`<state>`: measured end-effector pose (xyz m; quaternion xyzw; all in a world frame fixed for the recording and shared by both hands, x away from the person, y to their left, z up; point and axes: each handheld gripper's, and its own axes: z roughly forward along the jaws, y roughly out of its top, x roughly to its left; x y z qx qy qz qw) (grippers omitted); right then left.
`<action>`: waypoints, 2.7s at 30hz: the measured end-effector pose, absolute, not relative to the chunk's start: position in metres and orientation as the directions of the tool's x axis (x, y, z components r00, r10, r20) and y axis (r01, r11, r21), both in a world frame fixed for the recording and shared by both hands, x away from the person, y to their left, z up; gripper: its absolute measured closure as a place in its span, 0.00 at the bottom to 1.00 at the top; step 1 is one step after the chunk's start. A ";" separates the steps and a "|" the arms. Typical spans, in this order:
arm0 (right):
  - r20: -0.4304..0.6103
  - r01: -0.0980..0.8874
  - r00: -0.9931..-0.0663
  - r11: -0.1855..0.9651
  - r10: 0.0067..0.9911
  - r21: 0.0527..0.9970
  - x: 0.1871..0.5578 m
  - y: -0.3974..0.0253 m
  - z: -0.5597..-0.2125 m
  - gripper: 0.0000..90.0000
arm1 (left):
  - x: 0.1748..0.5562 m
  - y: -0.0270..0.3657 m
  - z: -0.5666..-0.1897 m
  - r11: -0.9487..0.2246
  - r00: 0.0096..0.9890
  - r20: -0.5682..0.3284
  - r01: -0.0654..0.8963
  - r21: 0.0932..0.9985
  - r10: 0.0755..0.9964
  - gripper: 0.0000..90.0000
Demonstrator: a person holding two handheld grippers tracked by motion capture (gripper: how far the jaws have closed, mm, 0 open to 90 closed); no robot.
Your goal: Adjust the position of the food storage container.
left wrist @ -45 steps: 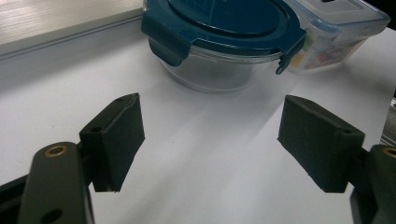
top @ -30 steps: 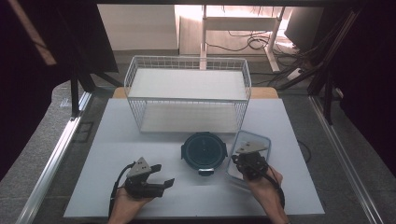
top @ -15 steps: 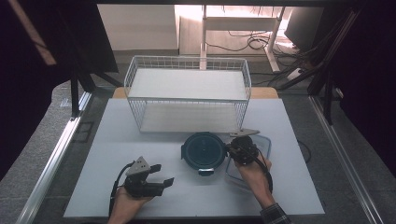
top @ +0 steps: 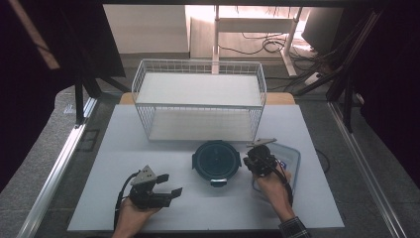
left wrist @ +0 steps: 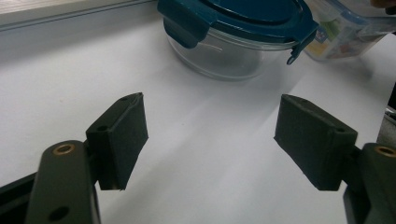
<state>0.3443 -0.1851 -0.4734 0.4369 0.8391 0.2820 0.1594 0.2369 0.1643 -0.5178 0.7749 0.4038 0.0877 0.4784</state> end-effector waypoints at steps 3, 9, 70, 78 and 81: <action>-0.064 0.637 -0.562 0.480 0.825 0.603 0.345 -0.175 -0.474 0.99 | 0.237 0.166 -0.517 -0.214 0.654 -0.251 0.544 0.811 0.714 0.29; -0.078 0.638 -0.561 0.491 0.824 0.593 0.349 -0.168 -0.469 0.99 | 0.238 0.175 -0.515 -0.188 0.639 -0.267 0.551 0.813 0.721 0.33; 0.050 0.551 -0.623 0.392 0.781 0.737 0.317 -0.222 -0.453 0.64 | 0.303 0.114 -0.484 -0.397 0.621 -0.135 0.637 0.661 0.772 1.00; 0.045 0.555 -0.606 0.381 0.794 0.739 0.317 -0.232 -0.452 0.64 | 0.305 0.163 -0.487 -0.312 0.528 -0.145 0.678 0.666 0.837 1.00; 0.047 0.559 -0.596 0.372 0.802 0.741 0.317 -0.238 -0.451 0.67 | 0.303 0.180 -0.488 -0.284 0.501 -0.154 0.688 0.667 0.851 1.00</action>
